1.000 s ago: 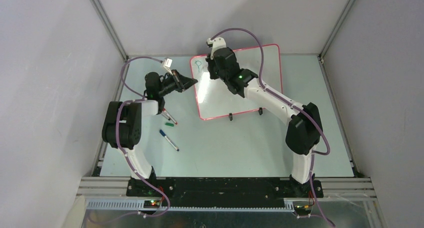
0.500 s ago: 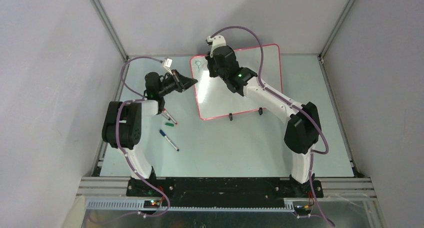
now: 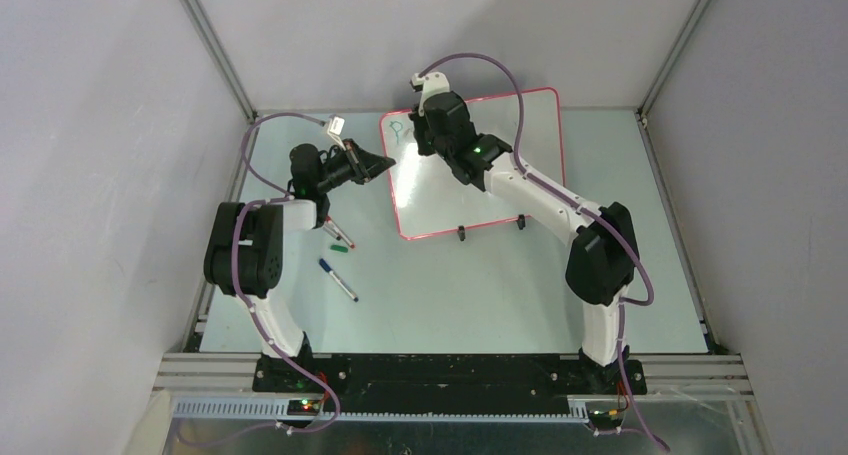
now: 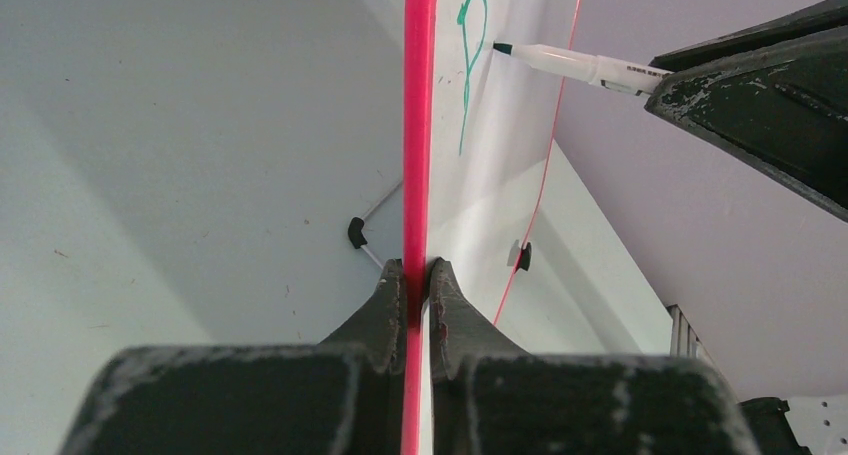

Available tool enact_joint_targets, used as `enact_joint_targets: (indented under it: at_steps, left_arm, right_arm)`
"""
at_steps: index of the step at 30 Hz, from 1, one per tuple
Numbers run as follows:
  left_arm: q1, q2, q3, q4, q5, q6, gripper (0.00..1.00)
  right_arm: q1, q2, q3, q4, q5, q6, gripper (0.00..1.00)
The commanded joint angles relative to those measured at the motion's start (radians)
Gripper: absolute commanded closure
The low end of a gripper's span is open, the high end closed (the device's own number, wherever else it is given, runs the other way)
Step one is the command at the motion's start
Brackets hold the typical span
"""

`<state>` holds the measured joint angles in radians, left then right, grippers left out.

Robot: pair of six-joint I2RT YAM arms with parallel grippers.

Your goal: Write a sentence on the whiteboard

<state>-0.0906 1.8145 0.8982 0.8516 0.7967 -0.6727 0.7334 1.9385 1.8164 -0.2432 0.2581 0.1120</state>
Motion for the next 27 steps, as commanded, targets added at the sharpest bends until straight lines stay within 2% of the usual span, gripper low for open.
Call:
enact_joint_targets:
  at_steps: [1, 27]
  left_arm:
    - [-0.011, -0.011, 0.031, 0.003, -0.02, 0.056, 1.0]
    - [-0.012, -0.015, 0.032, -0.003, -0.022, 0.062, 1.0]
  right_arm:
    - [-0.004, 0.016, 0.059, -0.004, 0.019, -0.003, 1.0]
    - [-0.011, 0.031, 0.088, -0.064, -0.074, -0.012, 1.0]
